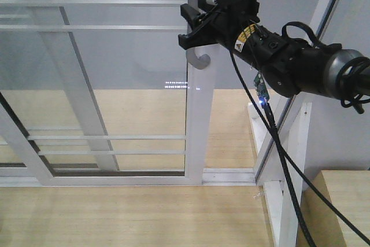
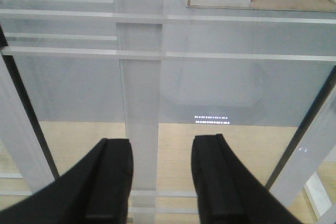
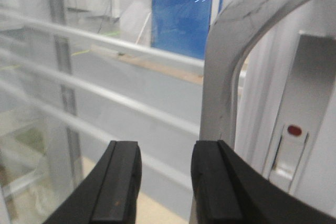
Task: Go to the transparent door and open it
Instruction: 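Pull the handle with the right gripper, sliding the door away from the frame, then open the right gripper, release the handle and withdraw it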
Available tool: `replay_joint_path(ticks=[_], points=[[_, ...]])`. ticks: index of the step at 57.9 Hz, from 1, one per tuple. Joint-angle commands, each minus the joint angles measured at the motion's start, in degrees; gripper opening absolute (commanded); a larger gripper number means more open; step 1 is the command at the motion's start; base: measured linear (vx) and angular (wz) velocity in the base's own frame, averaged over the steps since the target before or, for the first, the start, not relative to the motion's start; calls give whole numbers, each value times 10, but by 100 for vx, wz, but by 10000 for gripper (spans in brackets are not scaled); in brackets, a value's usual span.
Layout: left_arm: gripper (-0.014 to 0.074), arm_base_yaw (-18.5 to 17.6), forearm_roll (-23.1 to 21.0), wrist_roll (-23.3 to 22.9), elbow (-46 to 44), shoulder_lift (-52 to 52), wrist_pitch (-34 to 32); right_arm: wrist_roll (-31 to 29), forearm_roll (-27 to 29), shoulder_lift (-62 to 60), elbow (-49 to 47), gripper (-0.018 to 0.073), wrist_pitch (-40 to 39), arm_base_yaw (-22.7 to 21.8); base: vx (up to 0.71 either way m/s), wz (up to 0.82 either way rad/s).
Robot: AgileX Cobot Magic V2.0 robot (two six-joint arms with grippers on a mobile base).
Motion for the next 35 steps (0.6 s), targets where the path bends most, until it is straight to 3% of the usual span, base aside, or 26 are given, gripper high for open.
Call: replay_joint_path(ticks=[1, 19, 26, 35], points=[[409, -3, -4, -1, -16, -3, -44, 0, 5, -52, -20, 323, -2, 6, 0, 0], [409, -3, -4, 0, -16, -3, -46, -4, 22, -212, 3, 322, 249, 4, 0, 0], [409, -3, -4, 22, -16, -3, -59, -3, 23, -280, 62, 322, 260, -4, 0, 0], [409, -3, -4, 56, -16, -2, -79, 0, 37, -369, 153, 322, 270, -49, 0, 0]])
